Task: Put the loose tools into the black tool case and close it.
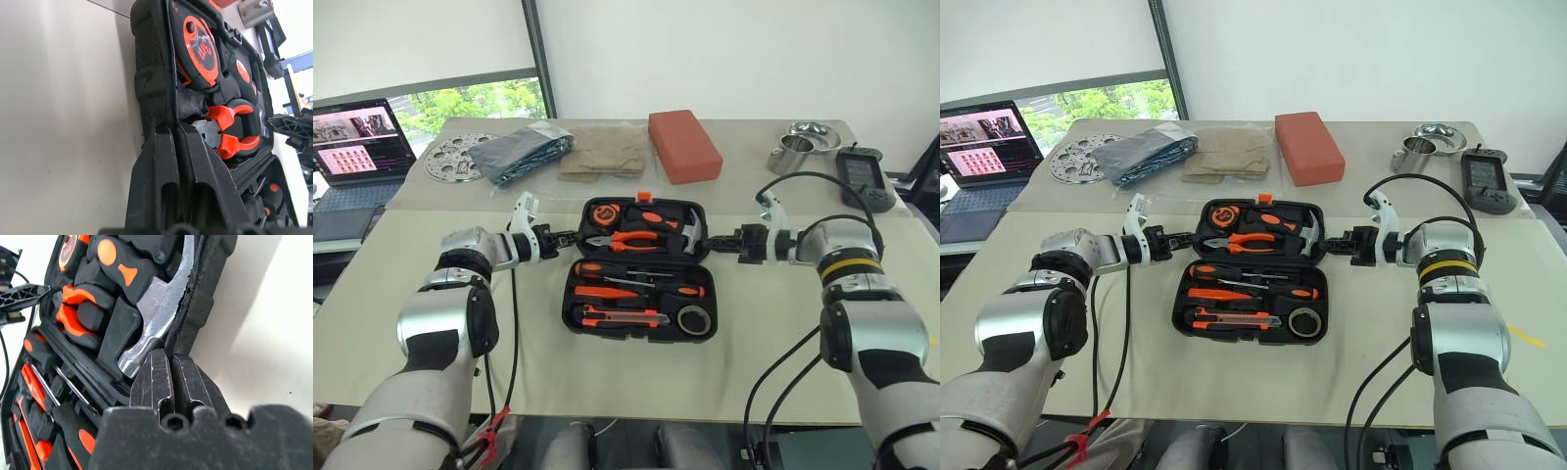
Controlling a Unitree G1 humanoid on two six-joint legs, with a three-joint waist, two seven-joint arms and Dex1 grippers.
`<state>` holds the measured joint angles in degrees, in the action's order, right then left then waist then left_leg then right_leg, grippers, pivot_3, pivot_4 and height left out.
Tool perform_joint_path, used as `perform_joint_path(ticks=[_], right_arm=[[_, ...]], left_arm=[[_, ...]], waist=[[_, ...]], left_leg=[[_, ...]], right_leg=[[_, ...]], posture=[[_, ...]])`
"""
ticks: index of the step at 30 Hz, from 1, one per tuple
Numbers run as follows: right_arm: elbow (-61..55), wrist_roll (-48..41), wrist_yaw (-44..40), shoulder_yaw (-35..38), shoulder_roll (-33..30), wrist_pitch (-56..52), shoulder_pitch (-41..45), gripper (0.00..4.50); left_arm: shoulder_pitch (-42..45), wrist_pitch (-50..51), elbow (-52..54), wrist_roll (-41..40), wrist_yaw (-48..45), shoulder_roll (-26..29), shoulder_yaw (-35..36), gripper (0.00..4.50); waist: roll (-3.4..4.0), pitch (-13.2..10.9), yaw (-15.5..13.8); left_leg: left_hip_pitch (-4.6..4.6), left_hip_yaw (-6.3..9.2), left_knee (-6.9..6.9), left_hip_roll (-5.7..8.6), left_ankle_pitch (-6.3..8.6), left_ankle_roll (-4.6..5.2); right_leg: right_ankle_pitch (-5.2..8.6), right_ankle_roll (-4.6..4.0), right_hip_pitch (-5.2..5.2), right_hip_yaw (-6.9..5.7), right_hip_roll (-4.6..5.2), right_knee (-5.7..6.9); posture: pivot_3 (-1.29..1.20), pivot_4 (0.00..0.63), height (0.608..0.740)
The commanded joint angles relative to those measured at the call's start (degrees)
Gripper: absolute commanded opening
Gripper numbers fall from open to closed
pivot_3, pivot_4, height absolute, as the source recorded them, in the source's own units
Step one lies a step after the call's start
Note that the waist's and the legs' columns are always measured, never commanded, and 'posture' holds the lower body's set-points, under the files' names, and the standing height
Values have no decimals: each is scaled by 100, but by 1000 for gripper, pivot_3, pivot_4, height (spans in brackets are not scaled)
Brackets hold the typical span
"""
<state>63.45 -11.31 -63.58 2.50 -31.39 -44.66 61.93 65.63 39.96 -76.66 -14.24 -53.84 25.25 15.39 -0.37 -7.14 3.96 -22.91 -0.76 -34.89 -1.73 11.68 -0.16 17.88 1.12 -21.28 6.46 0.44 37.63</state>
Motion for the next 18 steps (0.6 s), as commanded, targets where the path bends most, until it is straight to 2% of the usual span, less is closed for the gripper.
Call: perform_joint_path(ticks=[1, 8, 18], right_arm=[[-424, -165, -252, 114, 28, 93, 92, 0], [-873, -364, -151, 462, 22, 903, -220, 0], [-2380, -711, 54, 945, 302, 2389, -1422, 0]], left_arm=[[254, -78, 58, 80, -373, -51, -15, 24], [188, -852, 222, 416, -1423, 59, -322, 24], [-302, -3015, 772, 746, -2030, 202, -678, 24]], waist=[[0, 0, 0], [1, 0, -15], [1, 0, -55]], left_leg=[[0, 1, 0, 0, 0, 0], [-10, 2, -3, 4, -5, -8], [-22, 5, -3, 1, -7, -12]], right_leg=[[0, 0, 0, -1, 0, 0], [0, 0, 0, -12, 2, 0], [-1, 0, -2, -38, 3, 3]], posture=[[0, 150, 740], [0, 150, 740], [0, 150, 740]])
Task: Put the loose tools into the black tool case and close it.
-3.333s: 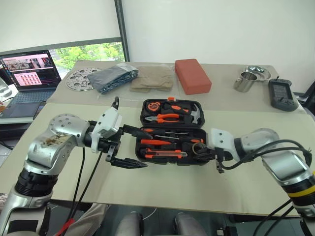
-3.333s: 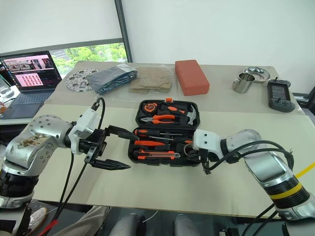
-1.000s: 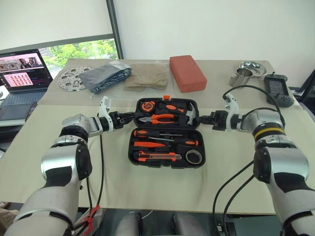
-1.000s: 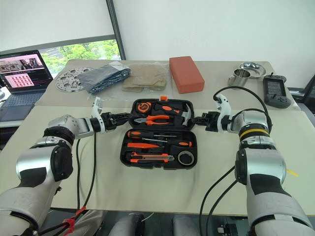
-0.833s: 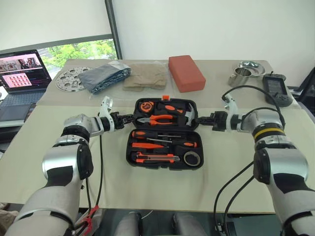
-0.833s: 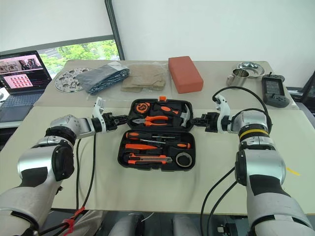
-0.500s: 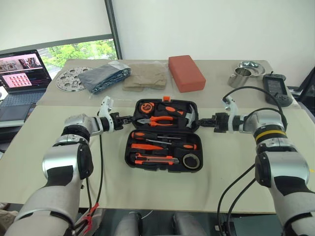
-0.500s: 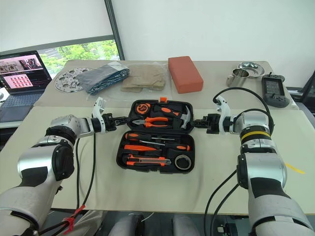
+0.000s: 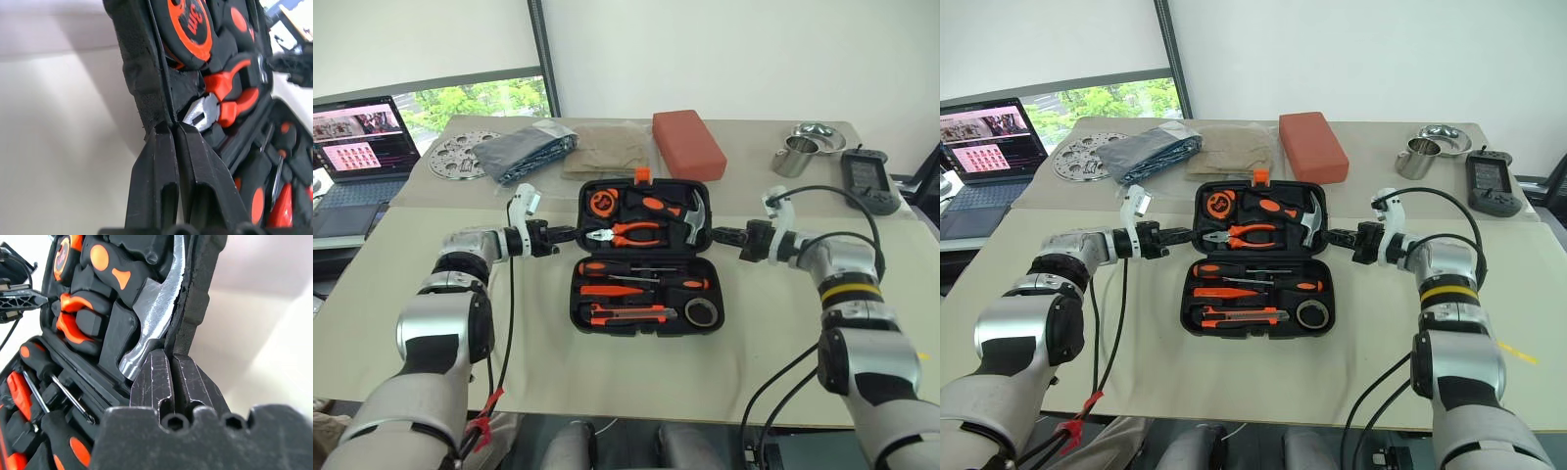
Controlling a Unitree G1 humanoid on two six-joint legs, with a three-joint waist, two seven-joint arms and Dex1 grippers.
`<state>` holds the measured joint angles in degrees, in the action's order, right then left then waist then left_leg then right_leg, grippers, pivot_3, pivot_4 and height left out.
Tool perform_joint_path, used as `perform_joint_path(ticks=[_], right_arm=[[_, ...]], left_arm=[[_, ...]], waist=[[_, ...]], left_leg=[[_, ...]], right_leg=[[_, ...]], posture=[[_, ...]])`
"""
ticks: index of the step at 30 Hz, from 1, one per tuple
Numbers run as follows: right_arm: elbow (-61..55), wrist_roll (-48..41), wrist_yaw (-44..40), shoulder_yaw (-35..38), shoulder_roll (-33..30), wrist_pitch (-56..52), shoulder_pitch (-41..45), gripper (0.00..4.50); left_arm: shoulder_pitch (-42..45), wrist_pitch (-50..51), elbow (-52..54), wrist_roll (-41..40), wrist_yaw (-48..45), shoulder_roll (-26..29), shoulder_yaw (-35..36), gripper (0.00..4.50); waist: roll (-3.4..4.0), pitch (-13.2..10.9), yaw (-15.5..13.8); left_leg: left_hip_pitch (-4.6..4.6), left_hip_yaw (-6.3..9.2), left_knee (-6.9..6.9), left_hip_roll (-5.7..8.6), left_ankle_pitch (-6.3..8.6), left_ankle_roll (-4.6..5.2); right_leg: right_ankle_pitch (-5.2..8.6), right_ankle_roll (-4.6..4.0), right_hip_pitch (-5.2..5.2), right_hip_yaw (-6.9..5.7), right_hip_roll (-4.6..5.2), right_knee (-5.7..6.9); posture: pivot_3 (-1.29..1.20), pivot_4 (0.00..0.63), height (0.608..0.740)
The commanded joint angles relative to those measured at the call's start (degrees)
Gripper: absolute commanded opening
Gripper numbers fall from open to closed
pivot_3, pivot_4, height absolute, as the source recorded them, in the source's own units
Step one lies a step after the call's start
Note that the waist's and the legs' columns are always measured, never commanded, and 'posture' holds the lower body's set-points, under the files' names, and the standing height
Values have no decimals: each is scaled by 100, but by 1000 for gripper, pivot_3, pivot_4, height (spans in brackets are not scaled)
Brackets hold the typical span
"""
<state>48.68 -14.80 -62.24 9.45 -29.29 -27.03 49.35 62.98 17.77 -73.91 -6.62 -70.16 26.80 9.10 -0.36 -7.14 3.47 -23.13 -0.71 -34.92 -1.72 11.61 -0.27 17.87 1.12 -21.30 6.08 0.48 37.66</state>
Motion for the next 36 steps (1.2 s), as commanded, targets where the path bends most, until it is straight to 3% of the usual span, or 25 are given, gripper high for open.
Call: perform_joint_path(ticks=[1, 4, 13, 24, 31, 33, 36], right_arm=[[-1084, -396, -64, 277, 134, 742, -297, 0], [-1633, -437, -81, 262, 216, 1067, -691, 0], [-2559, 17, -51, -32, 253, 3547, -1729, 0], [-1795, 432, 49, -161, 202, 6551, -1839, 0], [-967, 890, 262, -404, -15, 8038, -1950, 0], [-740, 973, 219, -519, -126, 8341, -2007, 730], [-412, 1045, 213, -639, -336, 8775, -2050, 1560]], left_arm=[[-122, -1103, 596, -1, -414, 56, -77, 24], [-376, -1984, 832, 88, -178, 85, -156, 24], [-1129, -4634, 1303, 418, 548, 117, -401, 24], [-1724, -7259, 1122, 1044, 1585, 294, -763, 24], [-1886, -8473, 839, 1910, 2490, 711, -1238, 24], [-1906, -8711, 811, 2404, 2973, 912, -1442, 0], [-1971, -9131, 887, 3356, 3999, 1276, -1749, 922]], waist=[[0, 0, -12], [0, 0, -24], [1, 1, -101], [0, 1, -119], [0, 1, -110], [0, 1, -102], [-1, 0, -78]], left_leg=[[-1, 3, -2, -1, 0, 0], [0, 7, -1, -6, 0, 0], [9, 34, -14, -9, 0, 1], [27, 33, -19, -9, -5, 10], [39, 29, -13, -11, -5, 10], [47, 25, -10, -13, -5, 10], [81, 16, -1, -14, -5, 11]], right_leg=[[0, 0, 0, -5, 0, 1], [-1, 0, 0, -10, -1, 3], [-1, -1, 4, -9, 1, 18], [-1, -1, 16, -6, 5, 29], [-2, -2, 24, 2, 9, 28], [-2, -2, 29, 10, 9, 28], [-2, -2, 59, 20, 9, 17]], posture=[[0, 150, 740], [0, 150, 740], [0, 150, 740], [0, 150, 740], [0, 150, 740], [0, 150, 740], [0, 150, 740]])
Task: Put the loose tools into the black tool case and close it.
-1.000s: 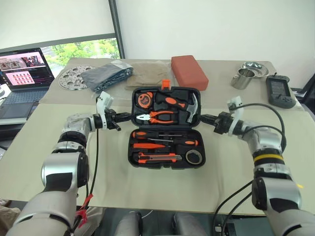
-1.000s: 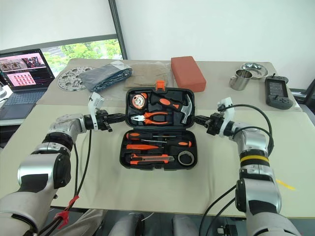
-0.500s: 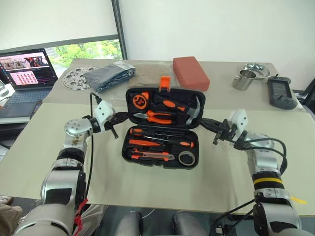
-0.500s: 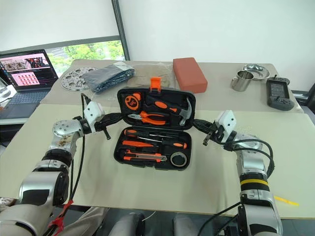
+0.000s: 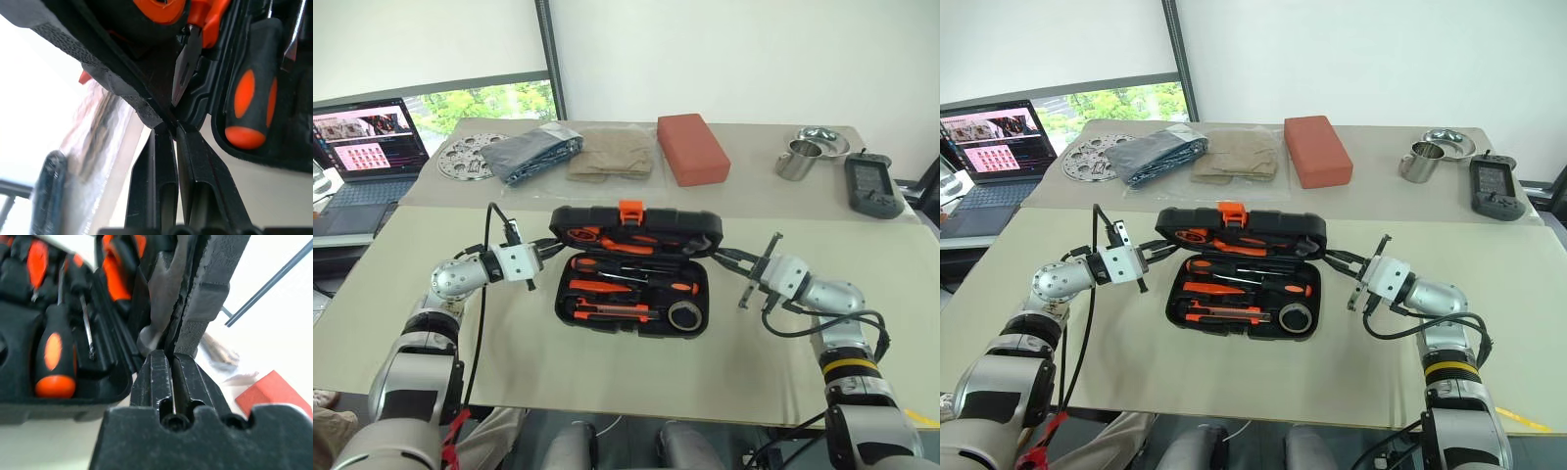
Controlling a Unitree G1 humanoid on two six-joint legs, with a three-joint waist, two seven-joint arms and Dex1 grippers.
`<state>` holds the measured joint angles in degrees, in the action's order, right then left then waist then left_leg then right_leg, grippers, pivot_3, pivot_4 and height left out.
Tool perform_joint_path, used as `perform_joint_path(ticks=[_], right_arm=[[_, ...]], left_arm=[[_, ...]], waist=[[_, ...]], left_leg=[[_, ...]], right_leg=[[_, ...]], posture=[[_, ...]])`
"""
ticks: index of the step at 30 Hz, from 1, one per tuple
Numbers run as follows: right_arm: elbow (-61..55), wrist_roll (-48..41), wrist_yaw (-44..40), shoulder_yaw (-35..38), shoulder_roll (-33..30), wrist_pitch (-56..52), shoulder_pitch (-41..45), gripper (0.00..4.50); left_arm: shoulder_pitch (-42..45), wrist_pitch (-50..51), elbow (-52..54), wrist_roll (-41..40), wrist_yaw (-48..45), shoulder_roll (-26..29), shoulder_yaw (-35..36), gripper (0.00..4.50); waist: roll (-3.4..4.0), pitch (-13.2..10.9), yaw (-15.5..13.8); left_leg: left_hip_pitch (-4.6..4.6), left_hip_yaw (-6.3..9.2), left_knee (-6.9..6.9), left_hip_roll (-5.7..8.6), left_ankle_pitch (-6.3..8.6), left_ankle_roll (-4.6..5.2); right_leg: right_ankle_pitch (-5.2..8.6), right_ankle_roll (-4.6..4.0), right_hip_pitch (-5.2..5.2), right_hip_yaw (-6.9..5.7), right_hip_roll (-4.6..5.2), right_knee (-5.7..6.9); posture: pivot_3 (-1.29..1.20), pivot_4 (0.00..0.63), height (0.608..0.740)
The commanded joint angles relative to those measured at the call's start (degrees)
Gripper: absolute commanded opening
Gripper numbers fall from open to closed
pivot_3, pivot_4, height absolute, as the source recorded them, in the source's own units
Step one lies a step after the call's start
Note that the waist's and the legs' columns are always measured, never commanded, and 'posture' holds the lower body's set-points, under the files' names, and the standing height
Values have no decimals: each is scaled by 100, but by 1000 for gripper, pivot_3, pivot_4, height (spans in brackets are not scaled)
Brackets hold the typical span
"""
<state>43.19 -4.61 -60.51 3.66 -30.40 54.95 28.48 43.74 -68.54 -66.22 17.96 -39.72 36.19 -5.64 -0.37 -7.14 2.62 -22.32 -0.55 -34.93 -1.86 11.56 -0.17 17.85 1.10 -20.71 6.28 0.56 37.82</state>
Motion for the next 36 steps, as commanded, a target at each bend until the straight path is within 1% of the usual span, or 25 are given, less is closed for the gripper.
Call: perform_joint_path(ticks=[1, 4, 5, 6, 9, 11, 13, 15, 17, 18, 19, 20, 21, 23, 25, 28, 30, 33, 36], right_arm=[[241, 56, 67, -94, -296, 678, 34, 1946], [536, 70, 73, -211, -473, 1046, 52, 2942], [642, 73, 91, -231, -540, 1140, 58, 2995], [792, 104, 110, -237, -633, 1223, 48, 2995], [1112, 133, 171, -256, -809, 1394, 23, 2995], [1207, 62, 182, -269, -876, 1389, -27, 2995], [1221, -38, 138, -280, -939, 1330, -119, 2995], [1093, -257, 3, -266, -987, 1090, -289, 2995], [555, -731, -222, -181, -1042, 290, -694, 2995], [158, -1015, -284, -124, -1054, -271, -927, 2995], [-389, -1301, -306, -91, -1100, -913, -1230, 2995], [-1117, -1645, -381, -122, -1211, -1650, -1652, 2995], [-1760, -1929, -410, -133, -1297, -2276, -2013, 2995], [-2923, -2428, -334, -121, -1490, -3435, -2725, 2995], [-3918, -2777, -242, -87, -1676, -4300, -3363, 2995], [-5168, -3414, -239, -21, -1960, -5541, -4101, 2995], [-5800, -3872, -225, 11, -2169, -6370, -4418, 2995], [-6475, -4293, 104, -3, -2195, -7247, -4513, 2995], [-7011, -4687, 603, -233, -1909, -7958, -4367, 2995]], left_arm=[[-53, -581, 157, 1226, 1350, 447, -381, 1358], [-17, -538, 203, 2142, 2671, 733, -723, 2363], [2, -462, 185, 2409, 3089, 824, -847, 2800], [14, -380, 161, 2684, 3484, 933, -998, 3072], [85, -201, 7, 3173, 4403, 1112, -1361, 3072], [139, -98, -137, 3253, 4718, 1155, -1513, 3072], [180, -28, -295, 3123, 4781, 1162, -1540, 3072], [217, 46, -518, 2649, 4440, 1086, -1363, 3072], [284, 375, -803, 1621, 3449, 855, -787, 3072], [316, 560, -882, 1076, 2822, 726, -476, 3072], [343, 853, -921, 478, 1976, 573, -135, 3072], [398, 1328, -902, -186, 977, 376, 272, 3072], [444, 1741, -841, -720, 193, 229, 586, 3072], [582, 2623, -634, -1597, -1149, -10, 1088, 3072], [800, 3513, -393, -2252, -2039, -187, 1454, 3072], [1065, 4890, 30, -2972, -3076, -374, 1758, 3072], [1122, 5857, 421, -3330, -3795, -431, 1781, 3072], [1007, 6731, 1158, -3556, -4433, -491, 1588, 3072], [871, 7243, 1783, -3620, -4638, -668, 1353, 3072]], waist=[[-1, -1, 9], [-1, -1, 6], [-2, -1, 9], [-2, -1, 10], [-4, -2, 4], [-7, -3, -3], [-11, -4, -5], [-13, -4, -11], [-12, -3, -26], [-11, -3, -47], [-11, -3, -42], [-9, -2, -55], [-5, 0, -71], [-4, 1, -93], [-4, 1, -99], [-9, 0, -58], [-8, 1, -20], [-10, 1, 42], [-13, 0, 41]], left_leg=[[17, -1, 7, -1, 0, 1], [37, -10, 9, -4, 1, 1], [36, -13, 5, -5, 1, 1], [39, -17, 4, -5, 1, 1], [52, -41, 5, 3, 1, 1], [58, -60, 7, 8, 1, 1], [59, -73, 7, 10, 1, 2], [59, -83, 7, 10, 1, 2], [59, -92, 10, 10, 2, 2], [58, -100, 13, 11, 2, 2], [52, -115, 9, 5, 1, 2], [49, -129, 7, 1, 1, 1], [40, -141, 6, -2, 1, 1], [31, -146, 2, -2, 1, 1], [25, -145, 2, -3, 1, 0], [21, -134, -6, -1, 1, 0], [17, -125, -11, 4, 0, -1], [17, -120, -15, 0, 0, -1], [20, -110, -21, 0, 0, -1]], right_leg=[[0, 0, 26, 3, -1, -17], [2, -2, 49, 10, 14, -67], [2, -2, 49, 9, 19, -69], [2, -2, 50, 9, 28, -68], [1, -2, 57, 1, 72, -68], [2, -2, 58, -2, 86, -69], [1, -1, 58, 0, 90, -72], [1, -1, 58, 1, 90, -73], [1, 0, 58, 0, 88, -73], [1, 0, 58, -1, 89, -72], [2, 0, 58, -22, 91, -66], [2, 0, 56, -29, 89, -67], [2, 0, 51, -40, 89, -68], [2, -1, 51, -63, 89, -68], [3, -2, 49, -70, 78, -70], [6, 1, 49, -75, 58, -77], [10, 7, 51, -75, 57, -74], [18, 20, 54, -71, 54, -74], [19, 23, 54, -72, 52, -73]], posture=[[0, 150, 740], [0, 150, 740], [0, 150, 740], [0, 150, 740], [0, 150, 740], [0, 150, 740], [0, 150, 740], [0, 150, 740], [0, 150, 740], [0, 150, 740], [0, 150, 740], [0, 150, 740], [0, 150, 740], [0, 150, 740], [0, 150, 740], [0, 150, 740], [0, 150, 740], [0, 150, 740], [0, 150, 740]])
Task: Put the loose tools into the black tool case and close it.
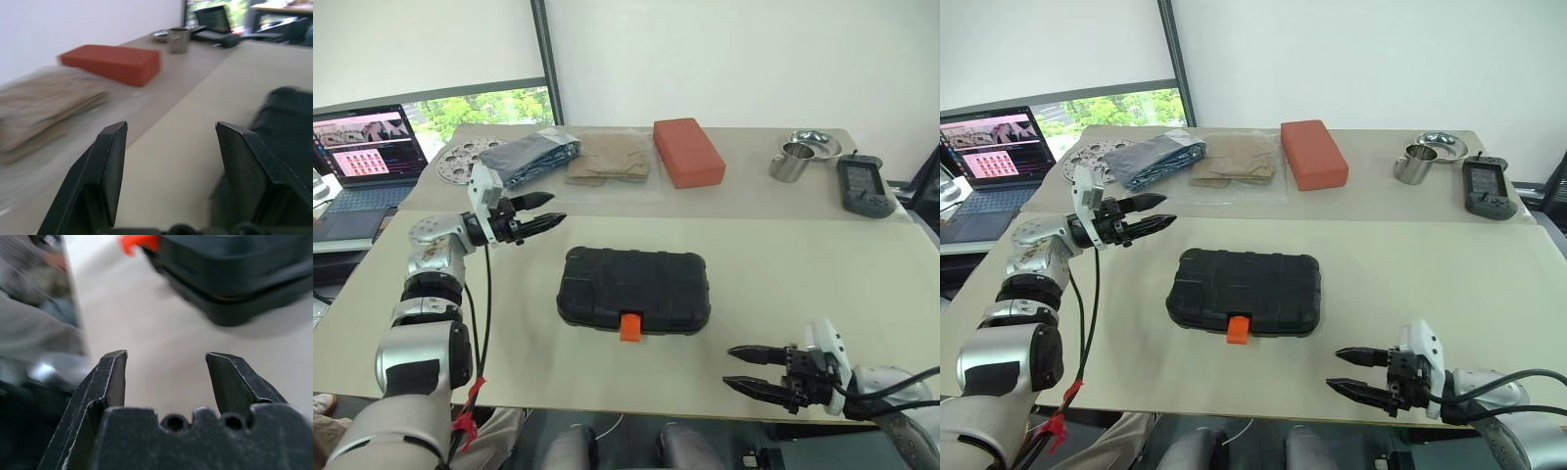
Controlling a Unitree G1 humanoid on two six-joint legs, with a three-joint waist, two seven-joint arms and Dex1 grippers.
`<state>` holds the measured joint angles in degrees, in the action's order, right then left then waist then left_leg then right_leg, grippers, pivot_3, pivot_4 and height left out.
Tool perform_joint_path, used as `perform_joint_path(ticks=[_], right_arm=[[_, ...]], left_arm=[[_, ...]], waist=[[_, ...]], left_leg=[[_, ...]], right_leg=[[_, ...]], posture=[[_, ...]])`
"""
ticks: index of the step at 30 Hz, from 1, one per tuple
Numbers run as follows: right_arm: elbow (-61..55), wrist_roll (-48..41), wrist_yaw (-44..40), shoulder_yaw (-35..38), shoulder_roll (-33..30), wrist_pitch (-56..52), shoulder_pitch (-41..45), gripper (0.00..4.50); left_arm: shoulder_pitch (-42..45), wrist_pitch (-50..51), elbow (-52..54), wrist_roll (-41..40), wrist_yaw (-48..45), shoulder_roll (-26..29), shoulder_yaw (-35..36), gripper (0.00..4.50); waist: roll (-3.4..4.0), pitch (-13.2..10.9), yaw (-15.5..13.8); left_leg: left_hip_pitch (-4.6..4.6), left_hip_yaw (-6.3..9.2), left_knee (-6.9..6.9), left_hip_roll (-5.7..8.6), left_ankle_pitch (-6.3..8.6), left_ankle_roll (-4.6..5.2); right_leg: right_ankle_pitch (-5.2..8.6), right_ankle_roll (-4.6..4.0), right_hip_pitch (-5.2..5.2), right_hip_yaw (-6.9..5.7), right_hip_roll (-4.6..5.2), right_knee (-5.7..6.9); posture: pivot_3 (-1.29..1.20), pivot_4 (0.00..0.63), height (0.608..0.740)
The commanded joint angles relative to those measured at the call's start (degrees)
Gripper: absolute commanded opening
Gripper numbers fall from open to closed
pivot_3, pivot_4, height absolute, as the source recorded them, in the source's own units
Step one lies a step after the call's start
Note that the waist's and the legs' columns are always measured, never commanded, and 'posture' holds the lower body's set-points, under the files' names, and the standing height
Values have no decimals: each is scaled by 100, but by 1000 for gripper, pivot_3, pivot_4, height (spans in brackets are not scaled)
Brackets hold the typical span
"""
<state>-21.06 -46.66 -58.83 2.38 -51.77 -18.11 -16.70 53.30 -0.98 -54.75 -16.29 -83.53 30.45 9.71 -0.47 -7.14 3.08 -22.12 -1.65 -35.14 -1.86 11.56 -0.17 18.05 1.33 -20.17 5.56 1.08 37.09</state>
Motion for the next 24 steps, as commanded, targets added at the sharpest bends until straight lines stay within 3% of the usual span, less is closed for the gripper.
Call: perform_joint_path(ticks=[1, 8, 20, 24], right_arm=[[-650, -540, 594, -222, 378, -848, 259, 2995], [-22, 379, 1323, -628, 1392, -894, 957, 2995], [2088, 1603, 2297, 230, 2733, 412, 2638, 2995], [1898, 1844, 2584, 192, 2849, 227, 2740, 2995]], left_arm=[[-140, 589, 800, -182, -302, -162, -275, 3072], [-630, 819, 1491, -144, -191, -447, -621, 3072], [-1179, 1073, 1837, 187, 30, -528, -1286, 3072], [-1195, 1052, 1819, 196, 238, -677, -1349, 3072]], waist=[[-4, 1, -16], [-9, 2, -75], [-8, 4, -61], [-2, 8, -69]], left_leg=[[-2, 5, -2, -2, 0, 0], [-22, 20, -15, 1, 0, 1], [-16, 25, -17, -2, -3, 6], [-19, 25, -15, -2, -3, 6]], right_leg=[[0, 0, 0, -1, -2, 0], [-2, -3, -9, 6, -8, -5], [-7, -9, -8, 11, -18, -1], [-11, -17, -9, 13, -18, 1]], posture=[[0, 150, 740], [0, 150, 740], [0, 150, 740], [0, 150, 740]])
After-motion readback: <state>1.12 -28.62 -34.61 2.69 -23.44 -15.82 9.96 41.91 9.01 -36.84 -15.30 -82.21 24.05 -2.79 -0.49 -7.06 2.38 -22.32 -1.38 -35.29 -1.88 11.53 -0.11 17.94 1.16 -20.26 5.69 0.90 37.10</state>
